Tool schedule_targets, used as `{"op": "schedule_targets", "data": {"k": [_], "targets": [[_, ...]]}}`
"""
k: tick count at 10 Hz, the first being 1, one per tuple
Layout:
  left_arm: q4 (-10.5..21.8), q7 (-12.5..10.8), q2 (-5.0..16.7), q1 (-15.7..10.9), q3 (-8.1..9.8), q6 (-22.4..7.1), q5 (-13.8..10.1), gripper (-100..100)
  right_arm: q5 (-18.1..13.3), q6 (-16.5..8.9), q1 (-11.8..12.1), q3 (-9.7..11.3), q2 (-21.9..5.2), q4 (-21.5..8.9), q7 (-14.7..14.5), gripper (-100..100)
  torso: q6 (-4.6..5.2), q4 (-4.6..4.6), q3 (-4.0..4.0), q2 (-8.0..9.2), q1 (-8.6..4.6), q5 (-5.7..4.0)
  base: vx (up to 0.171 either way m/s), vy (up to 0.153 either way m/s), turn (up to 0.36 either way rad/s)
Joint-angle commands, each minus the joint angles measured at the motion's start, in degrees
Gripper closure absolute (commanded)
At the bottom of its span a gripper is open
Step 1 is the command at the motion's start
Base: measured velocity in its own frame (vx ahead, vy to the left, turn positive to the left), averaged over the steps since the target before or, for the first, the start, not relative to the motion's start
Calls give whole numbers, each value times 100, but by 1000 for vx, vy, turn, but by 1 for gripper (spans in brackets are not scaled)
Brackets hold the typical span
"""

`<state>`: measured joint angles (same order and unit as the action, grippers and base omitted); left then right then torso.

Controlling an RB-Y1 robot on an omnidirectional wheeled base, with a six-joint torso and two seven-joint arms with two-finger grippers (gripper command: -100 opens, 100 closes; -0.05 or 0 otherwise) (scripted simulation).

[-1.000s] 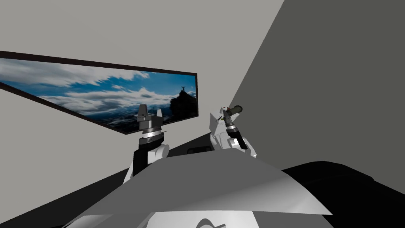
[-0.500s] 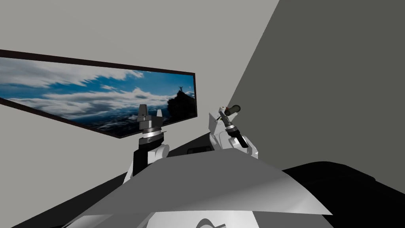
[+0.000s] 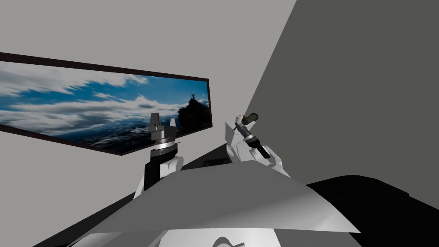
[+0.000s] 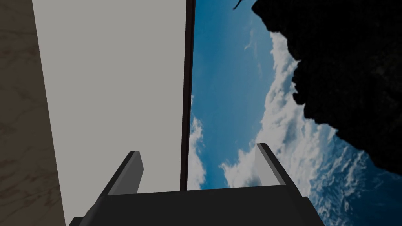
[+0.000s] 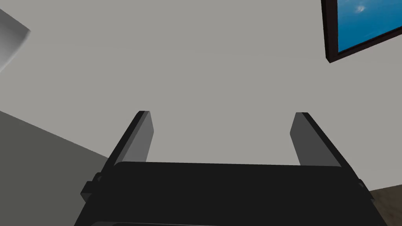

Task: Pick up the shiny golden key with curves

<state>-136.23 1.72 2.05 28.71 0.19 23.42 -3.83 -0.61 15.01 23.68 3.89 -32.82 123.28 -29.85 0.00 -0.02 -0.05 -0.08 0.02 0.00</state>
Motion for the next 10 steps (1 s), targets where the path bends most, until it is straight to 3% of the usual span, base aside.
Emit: {"op": "schedule_targets", "data": {"k": [1,10], "targets": [[0,0,0,0,0,0,0,0,-20,-57,-31,43,-228,-15,-229,-100,0,0,0,0,0,0,17,10,-62],[0,0,0,-1,0,0,0,0,-178,-595,-196,389,-1725,-157,-1655,-100,-2,0,0,1,2,0,19,14,-64]]}}
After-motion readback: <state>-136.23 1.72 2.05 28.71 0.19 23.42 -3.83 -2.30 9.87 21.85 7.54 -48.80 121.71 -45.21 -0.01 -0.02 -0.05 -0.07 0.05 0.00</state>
